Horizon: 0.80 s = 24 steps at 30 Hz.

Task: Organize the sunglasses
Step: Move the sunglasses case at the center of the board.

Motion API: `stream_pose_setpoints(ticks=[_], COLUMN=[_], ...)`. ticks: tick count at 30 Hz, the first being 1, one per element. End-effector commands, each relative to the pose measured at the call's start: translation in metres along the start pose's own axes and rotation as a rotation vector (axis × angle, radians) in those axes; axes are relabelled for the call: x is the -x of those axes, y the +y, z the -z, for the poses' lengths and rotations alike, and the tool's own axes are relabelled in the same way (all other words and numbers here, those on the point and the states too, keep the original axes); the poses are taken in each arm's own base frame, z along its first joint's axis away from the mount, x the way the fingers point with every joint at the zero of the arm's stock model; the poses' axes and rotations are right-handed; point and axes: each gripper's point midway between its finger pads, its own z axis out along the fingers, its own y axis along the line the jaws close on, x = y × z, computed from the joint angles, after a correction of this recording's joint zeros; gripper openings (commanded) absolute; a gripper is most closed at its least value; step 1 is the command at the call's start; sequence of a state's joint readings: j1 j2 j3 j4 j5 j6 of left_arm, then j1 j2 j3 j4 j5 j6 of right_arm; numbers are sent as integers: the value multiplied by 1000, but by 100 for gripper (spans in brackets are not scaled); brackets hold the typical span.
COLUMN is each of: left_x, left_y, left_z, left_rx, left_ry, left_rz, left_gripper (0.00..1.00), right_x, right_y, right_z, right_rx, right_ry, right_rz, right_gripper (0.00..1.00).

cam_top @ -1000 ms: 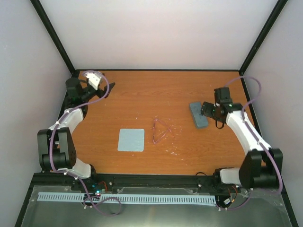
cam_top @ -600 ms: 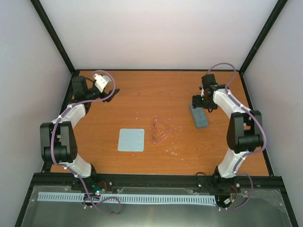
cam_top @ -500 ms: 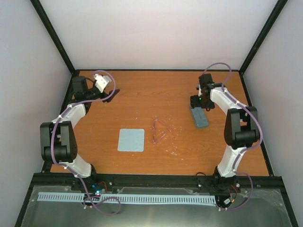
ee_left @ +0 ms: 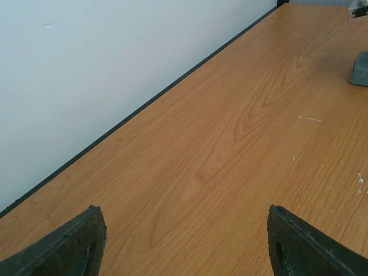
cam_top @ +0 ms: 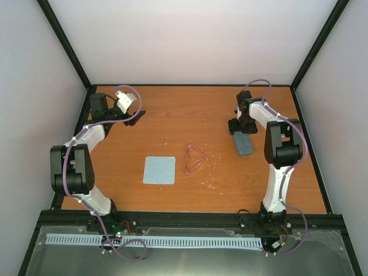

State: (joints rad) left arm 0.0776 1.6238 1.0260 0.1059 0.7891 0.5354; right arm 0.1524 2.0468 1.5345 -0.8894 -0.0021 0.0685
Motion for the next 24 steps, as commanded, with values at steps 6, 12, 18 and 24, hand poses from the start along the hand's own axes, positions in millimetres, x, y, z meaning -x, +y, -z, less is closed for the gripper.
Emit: stream_pose_setpoints(ticks=[6,12,18,24], left_x=[13,21,34,50], left_y=[-2,-21,-41,-84], left_z=[-4,-15,-31,-52], left_rx=[-26,-74,-129,-254], left_ry=[-14,-22,-40,-61], left_rz=[-52,-112,-145,-177], left_gripper=[76,76,78,81], right_x=[15,17,30,41], right_y=[3,11,35,64], right_z=[-6,-8,-5,-7], right_rx=[8,43,179,238], right_ry=[35,70,72,73], right_rz=[-75,-150,-403,-624], right_gripper=[67,56,47,30])
